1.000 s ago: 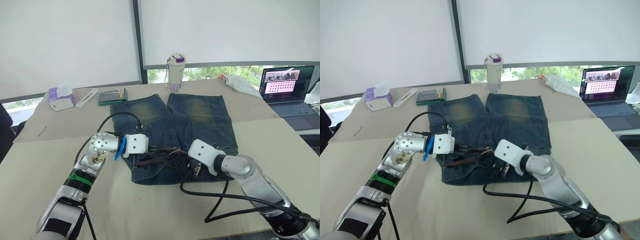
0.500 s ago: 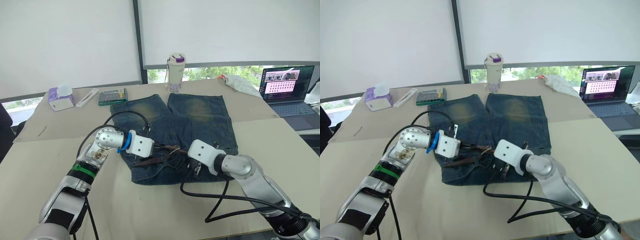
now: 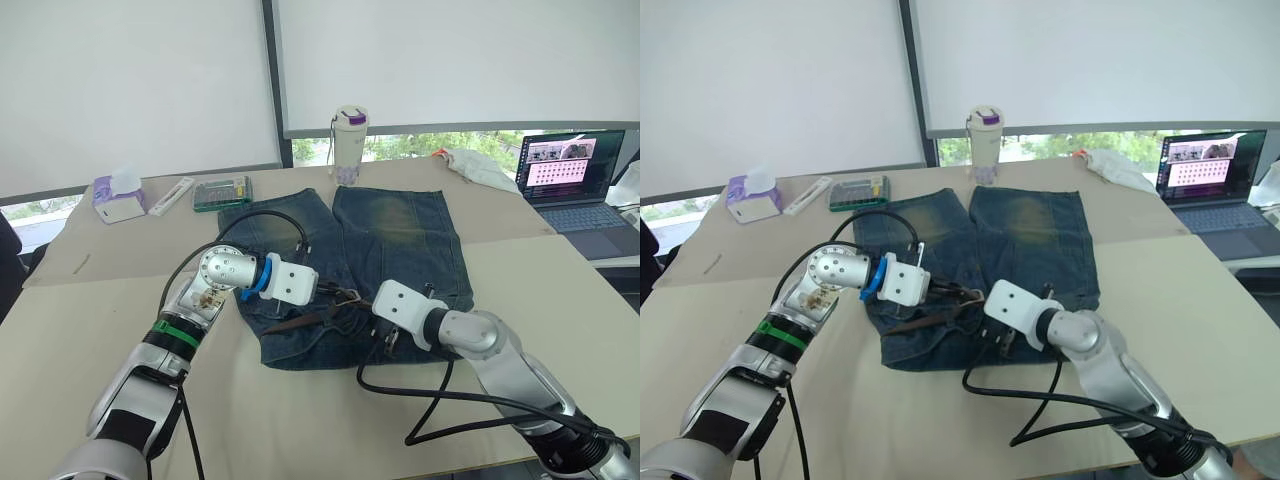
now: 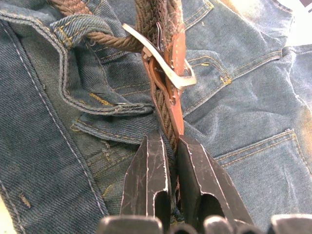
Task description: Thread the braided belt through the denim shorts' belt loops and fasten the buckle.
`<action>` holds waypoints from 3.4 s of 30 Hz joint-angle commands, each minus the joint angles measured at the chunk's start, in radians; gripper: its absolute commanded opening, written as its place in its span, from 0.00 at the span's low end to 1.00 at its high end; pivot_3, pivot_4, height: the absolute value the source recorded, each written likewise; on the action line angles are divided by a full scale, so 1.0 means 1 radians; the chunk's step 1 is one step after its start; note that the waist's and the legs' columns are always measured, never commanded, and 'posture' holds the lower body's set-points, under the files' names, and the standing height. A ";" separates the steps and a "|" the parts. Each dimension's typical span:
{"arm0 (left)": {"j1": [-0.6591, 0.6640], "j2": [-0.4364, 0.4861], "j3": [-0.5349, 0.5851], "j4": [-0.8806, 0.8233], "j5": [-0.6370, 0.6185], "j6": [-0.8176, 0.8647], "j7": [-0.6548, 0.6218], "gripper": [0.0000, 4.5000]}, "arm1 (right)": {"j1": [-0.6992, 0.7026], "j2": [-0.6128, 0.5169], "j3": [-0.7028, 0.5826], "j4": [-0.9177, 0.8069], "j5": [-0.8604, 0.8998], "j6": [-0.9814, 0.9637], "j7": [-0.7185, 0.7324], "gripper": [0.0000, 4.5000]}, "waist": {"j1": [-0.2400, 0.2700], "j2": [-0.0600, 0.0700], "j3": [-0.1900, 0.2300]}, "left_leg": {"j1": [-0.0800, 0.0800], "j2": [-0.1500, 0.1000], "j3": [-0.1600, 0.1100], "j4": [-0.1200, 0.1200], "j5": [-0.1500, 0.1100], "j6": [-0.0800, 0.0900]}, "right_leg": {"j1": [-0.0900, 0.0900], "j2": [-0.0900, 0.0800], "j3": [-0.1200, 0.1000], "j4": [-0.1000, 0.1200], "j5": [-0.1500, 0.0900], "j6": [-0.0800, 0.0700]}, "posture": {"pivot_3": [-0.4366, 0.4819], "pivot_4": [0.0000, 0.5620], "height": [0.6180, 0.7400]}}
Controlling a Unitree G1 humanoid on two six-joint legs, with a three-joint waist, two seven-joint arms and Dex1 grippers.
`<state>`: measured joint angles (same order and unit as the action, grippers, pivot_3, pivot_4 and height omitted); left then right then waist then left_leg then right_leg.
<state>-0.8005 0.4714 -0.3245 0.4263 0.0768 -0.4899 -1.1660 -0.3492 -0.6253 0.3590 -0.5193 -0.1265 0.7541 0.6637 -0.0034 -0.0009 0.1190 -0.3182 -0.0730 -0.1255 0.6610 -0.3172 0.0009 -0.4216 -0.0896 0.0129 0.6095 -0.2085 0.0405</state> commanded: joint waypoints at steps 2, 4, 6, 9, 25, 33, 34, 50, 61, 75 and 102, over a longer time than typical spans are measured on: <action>0.018 -0.014 -0.032 -0.065 0.006 -0.010 0.002 0.00 | 0.007 0.034 -0.026 -0.069 0.022 0.011 -0.011 0.00 | -0.002 0.000 0.000 | 0.000 0.000 0.000 0.000 0.000 0.000 | 0.000 0.000 0.000 0.000 0.000 0.000 | 0.48 0.27 1.00; 0.011 0.012 -0.039 -0.035 0.034 -0.049 -0.003 0.00 | 0.021 0.037 -0.047 -0.079 0.038 0.029 -0.005 0.00 | -0.001 0.000 0.000 | 0.000 0.000 0.000 0.000 0.000 0.000 | 0.000 0.000 0.000 0.000 0.000 0.000 | 0.48 0.27 1.00; 0.004 0.033 -0.046 -0.007 0.050 -0.091 -0.007 0.00 | 0.031 0.050 -0.071 -0.088 0.069 0.052 0.003 0.00 | -0.001 0.000 0.000 | 0.000 0.000 0.000 0.000 0.000 0.000 | 0.000 0.000 0.000 0.000 0.000 0.000 | 0.48 0.27 1.00; -0.009 0.045 -0.055 0.026 0.056 -0.146 -0.011 0.00 | 0.048 0.070 -0.106 -0.105 0.125 0.077 0.024 0.00 | -0.001 0.000 0.000 | 0.000 0.000 0.000 0.000 0.000 0.000 | 0.000 0.000 0.000 0.000 0.000 0.000 | 0.48 0.27 1.00; 0.082 -0.110 -0.051 -0.047 -0.028 0.084 0.038 0.00 | 0.088 0.046 -0.118 -0.157 0.200 0.084 0.040 0.22 | -0.004 0.000 0.000 | 0.000 0.000 0.000 0.000 0.000 0.000 | 0.000 0.000 0.000 0.001 0.000 0.000 | 0.48 0.27 1.00; 0.125 -0.117 -0.031 -0.105 -0.043 0.168 0.050 0.00 | 0.137 -0.064 -0.307 -0.295 0.297 0.140 0.071 0.44 | 0.013 0.000 0.000 | 0.001 0.000 0.000 0.002 -0.001 0.001 | 0.002 -0.001 0.000 -0.001 0.000 0.001 | 0.48 0.27 1.00; 0.128 -0.118 -0.032 -0.110 -0.045 0.173 0.050 0.00 | 0.129 -0.092 -0.286 -0.277 0.266 0.119 0.059 0.44 | 0.013 0.000 0.000 | 0.001 0.000 0.000 0.002 -0.001 0.001 | 0.002 -0.001 0.000 -0.001 0.000 0.001 | 0.48 0.27 1.00; 0.153 -0.134 -0.040 -0.151 -0.054 0.205 0.073 0.00 | -0.020 -0.141 -0.067 -0.058 0.103 -0.038 0.040 0.27 | 0.015 0.000 0.000 | 0.000 0.000 0.001 0.002 0.000 0.001 | 0.001 -0.001 0.001 -0.001 0.000 0.000 | 0.48 0.27 1.00; 0.305 -0.075 0.203 -0.430 -0.562 0.957 0.047 0.53 | 0.069 -0.171 -0.134 -0.124 0.105 0.001 0.033 0.00 | 0.010 0.000 0.000 | 0.000 0.001 0.000 0.002 -0.001 0.001 | 0.001 -0.001 0.001 0.000 0.000 0.000 | 0.48 0.27 1.00; 0.490 0.069 0.020 -0.283 -0.291 0.864 0.131 0.02 | 0.295 -0.322 -0.381 -0.227 0.102 0.050 0.056 0.00 | 0.028 0.003 -0.006 | 0.001 0.001 0.001 0.000 -0.001 0.001 | 0.003 -0.003 0.001 -0.005 0.000 0.000 | 0.48 0.27 1.00; 0.585 0.121 0.226 -0.244 -0.413 0.714 0.106 0.02 | 0.360 -0.155 -0.203 -0.150 0.034 -0.084 -0.001 0.00 | -0.005 0.005 -0.015 | 0.017 0.002 0.003 -0.002 -0.012 0.014 | 0.017 -0.003 0.004 -0.003 -0.010 0.006 | 0.48 0.27 1.00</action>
<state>-0.2347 0.5873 -0.1347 0.1911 -0.2884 0.1515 -1.0459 0.0293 -0.7831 0.1282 -0.6602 -0.0811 0.6817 0.6544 -0.0088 0.0039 0.1038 -0.3016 -0.0709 -0.1225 0.6593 -0.3289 0.0148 -0.4051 -0.0928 0.0167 0.6069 -0.2183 0.0468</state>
